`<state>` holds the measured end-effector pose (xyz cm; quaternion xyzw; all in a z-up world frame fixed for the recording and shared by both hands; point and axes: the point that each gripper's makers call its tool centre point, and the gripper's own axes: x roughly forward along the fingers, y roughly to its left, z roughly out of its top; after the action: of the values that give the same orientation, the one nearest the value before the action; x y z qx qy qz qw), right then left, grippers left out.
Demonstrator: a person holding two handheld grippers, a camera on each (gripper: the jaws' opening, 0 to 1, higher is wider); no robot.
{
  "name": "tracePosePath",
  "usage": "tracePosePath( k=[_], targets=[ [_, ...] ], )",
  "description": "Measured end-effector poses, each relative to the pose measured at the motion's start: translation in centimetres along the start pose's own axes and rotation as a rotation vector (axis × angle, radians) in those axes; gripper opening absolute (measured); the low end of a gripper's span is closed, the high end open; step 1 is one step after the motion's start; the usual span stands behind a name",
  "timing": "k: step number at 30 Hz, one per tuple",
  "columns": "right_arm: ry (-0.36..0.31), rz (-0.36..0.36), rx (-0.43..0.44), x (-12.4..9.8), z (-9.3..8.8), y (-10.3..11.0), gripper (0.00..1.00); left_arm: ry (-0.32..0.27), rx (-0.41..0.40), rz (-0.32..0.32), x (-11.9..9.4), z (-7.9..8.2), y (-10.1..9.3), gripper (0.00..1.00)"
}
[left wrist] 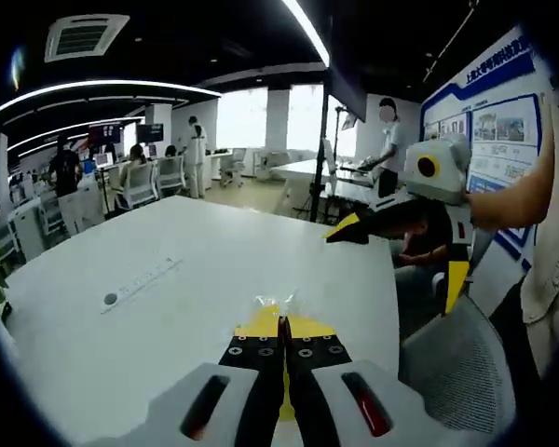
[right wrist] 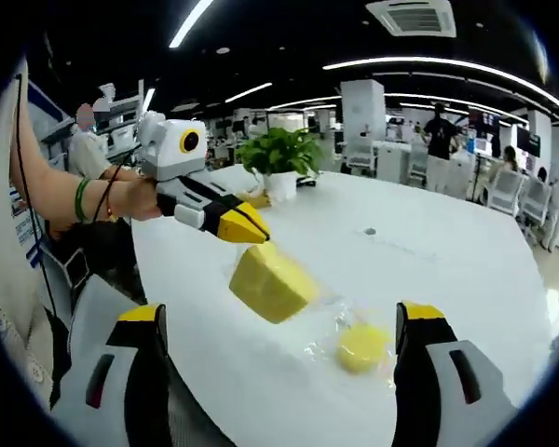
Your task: Compare the silicone blocks by pressing each to a similar depth, holding the contact briefly, and releasing to observe deformation and rebound differences across the visible hardness samples.
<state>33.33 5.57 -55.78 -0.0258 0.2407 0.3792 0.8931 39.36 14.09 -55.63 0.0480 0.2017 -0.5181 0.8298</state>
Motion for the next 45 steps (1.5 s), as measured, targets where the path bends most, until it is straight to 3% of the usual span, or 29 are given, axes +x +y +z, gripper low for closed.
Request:
tracePosePath(
  k=[2, 9, 11, 12, 20, 24, 29, 33, 40, 45],
  targets=[
    [-0.020, -0.053, 0.025, -0.8, -0.6, -0.5, 0.96, 0.007, -0.057, -0.021, 0.3, -1.2, 0.1, 0.00],
    [-0.039, -0.119, 0.162, -2.8, -3.0, -0.3, 0.94, 0.029, -0.133, -0.028, 1.3, -4.3, 1.8, 0.00],
    [-0.051, -0.132, 0.183, -3.2, -3.2, -0.2, 0.93, -0.033, -0.224, -0.052, 1.4, -3.7, 2.1, 0.00],
    [-0.052, -0.134, 0.193, -3.3, -3.3, -0.1, 0.93, -0.017, -0.203, -0.019, 1.4, -4.2, 3.2, 0.00],
    [-0.025, -0.166, 0.218, -4.4, -4.4, 0.3, 0.92, -0.030, -0.206, 0.062, 0.7, -5.2, 7.8, 0.00],
    [0.021, -0.172, 0.226, -4.4, -5.4, 0.8, 0.91, -0.028, -0.210, 0.101, 0.7, -6.5, 10.1, 0.00],
    [0.050, -0.177, 0.225, -4.6, -5.7, 1.2, 0.91, 0.000, -0.229, 0.130, 1.2, -9.1, 12.7, 0.00],
    [0.062, -0.180, 0.228, -4.6, -5.8, 1.3, 0.90, 0.045, -0.226, 0.162, 1.8, -11.4, 14.1, 0.00],
    [0.071, -0.172, 0.246, -4.1, -6.1, 1.9, 0.90, 0.096, -0.228, 0.186, 2.1, -14.0, 14.7, 0.00],
    [0.088, -0.154, 0.250, -3.7, -6.6, 2.3, 0.89, 0.086, -0.237, 0.184, 1.9, -14.2, 14.8, 0.00]
  ],
)
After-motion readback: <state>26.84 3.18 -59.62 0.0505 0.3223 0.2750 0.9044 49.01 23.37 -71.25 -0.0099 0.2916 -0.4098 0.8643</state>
